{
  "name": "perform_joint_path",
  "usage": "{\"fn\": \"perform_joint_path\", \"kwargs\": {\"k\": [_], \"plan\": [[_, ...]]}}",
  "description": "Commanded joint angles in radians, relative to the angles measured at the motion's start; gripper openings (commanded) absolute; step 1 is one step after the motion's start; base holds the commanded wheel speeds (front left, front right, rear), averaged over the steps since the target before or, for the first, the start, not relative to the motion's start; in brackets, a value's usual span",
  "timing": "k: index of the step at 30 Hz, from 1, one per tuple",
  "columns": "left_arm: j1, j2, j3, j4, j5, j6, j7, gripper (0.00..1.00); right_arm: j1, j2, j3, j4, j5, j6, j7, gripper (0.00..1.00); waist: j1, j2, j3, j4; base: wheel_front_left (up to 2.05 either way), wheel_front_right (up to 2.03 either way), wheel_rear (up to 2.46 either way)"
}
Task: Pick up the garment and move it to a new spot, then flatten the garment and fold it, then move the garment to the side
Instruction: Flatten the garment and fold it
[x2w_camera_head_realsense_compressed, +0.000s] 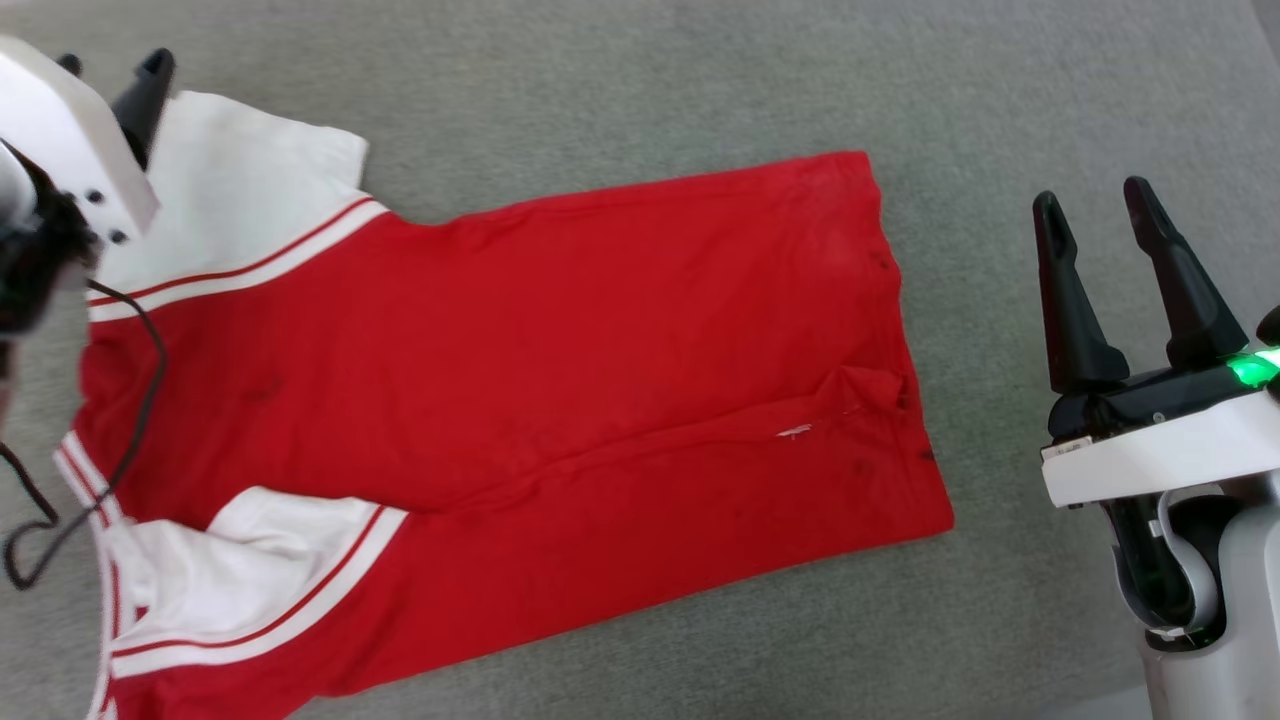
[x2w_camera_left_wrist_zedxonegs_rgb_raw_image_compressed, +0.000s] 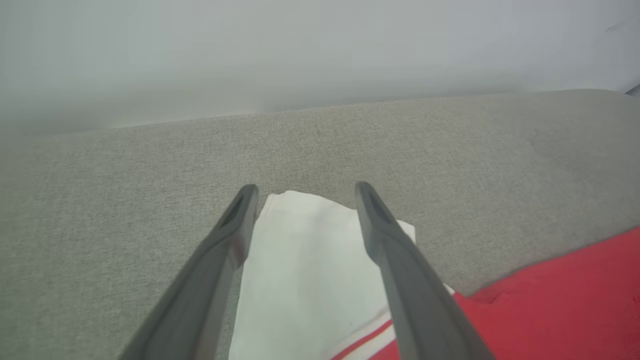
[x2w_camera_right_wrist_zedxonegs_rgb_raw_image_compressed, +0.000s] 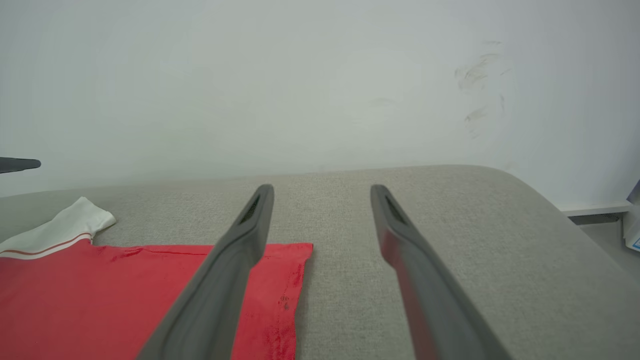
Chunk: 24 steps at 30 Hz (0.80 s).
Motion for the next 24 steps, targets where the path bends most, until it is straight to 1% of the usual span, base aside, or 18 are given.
{"fn": "perform_joint_path", "kwargs": {"k": [1, 3, 5, 7, 10, 14, 18, 19, 20, 21, 22, 24], "plan": [[-0.029, 0.015, -0.012, 0.012, 0.003, -0.008, 0.042, 1.00, -0.012, 0.006, 0.003, 0.005, 0.006, 0.000, -0.008, 1.00, -0.0002, 0.0000, 0.040, -0.041, 0.00, 0.00, 0.00], [-0.073, 0.031, -0.032, 0.032, -0.005, -0.018, 0.132, 1.00, -0.018, 0.008, 0.005, 0.007, 0.008, 0.000, -0.011, 1.00, -0.0002, 0.0000, 0.055, -0.053, 0.00, 0.00, 0.00], [-0.110, 0.052, -0.046, 0.047, -0.010, -0.015, 0.218, 1.00, -0.023, 0.010, 0.008, 0.006, 0.012, 0.000, -0.016, 1.00, -0.0002, 0.0000, 0.071, -0.065, 0.00, 0.00, 0.00], [-0.140, 0.071, -0.059, 0.060, -0.014, -0.005, 0.301, 1.00, -0.025, 0.012, 0.011, 0.005, 0.017, 0.000, -0.017, 1.00, -0.0002, 0.0000, 0.088, -0.077, 0.00, 0.00, 0.00], [-0.170, 0.100, -0.077, 0.071, -0.006, 0.019, 0.399, 1.00, -0.028, 0.014, 0.017, 0.001, 0.023, 0.000, -0.019, 1.00, -0.0002, 0.0000, 0.115, -0.093, 0.00, 0.00, 0.00], [-0.182, 0.127, -0.087, 0.076, -0.010, 0.042, 0.476, 1.00, -0.030, 0.014, 0.026, 0.003, 0.035, 0.000, -0.017, 1.00, -0.0002, 0.0000, 0.146, -0.108, 0.00, 0.00, 0.00], [-0.142, 0.116, -0.104, 0.105, -0.033, 0.066, 0.538, 1.00, -0.034, 0.007, 0.037, 0.012, 0.047, 0.000, -0.015, 1.00, -0.0002, 0.0000, 0.160, -0.113, 0.00, 0.00, 0.00], [-0.129, 0.111, -0.107, 0.113, -0.040, 0.074, 0.547, 0.86, -0.036, 0.004, 0.041, 0.014, 0.051, 0.000, -0.014, 1.00, -0.0002, 0.0000, 0.162, -0.115, 0.00, 0.00, 0.00], [-0.117, 0.104, -0.103, 0.122, -0.048, 0.080, 0.544, 0.39, -0.039, 0.004, 0.047, 0.016, 0.058, 0.000, -0.011, 1.00, -0.0002, 0.0000, 0.163, -0.116, 0.00, 0.00, 0.00], [-0.102, 0.096, -0.103, 0.133, -0.058, 0.085, 0.552, 0.00, -0.041, 0.002, 0.048, 0.019, 0.061, 0.000, -0.013, 1.00, -0.0002, 0.0000, 0.163, -0.117, 0.00, 0.00, 0.00], [-0.088, 0.089, -0.104, 0.141, -0.068, 0.087, 0.560, 0.00, -0.041, -0.002, 0.051, 0.022, 0.066, 0.000, -0.011, 1.00, -0.0002, 0.0000, 0.161, -0.117, 0.00, 0.00, 0.00], [-0.079, 0.077, -0.097, 0.147, -0.077, 0.088, 0.537, 0.00, -0.041, -0.007, 0.053, 0.026, 0.077, 0.000, -0.004, 1.00, -0.0002, 0.0000, 0.156, -0.116, 0.00, 0.00, 0.00]]}}
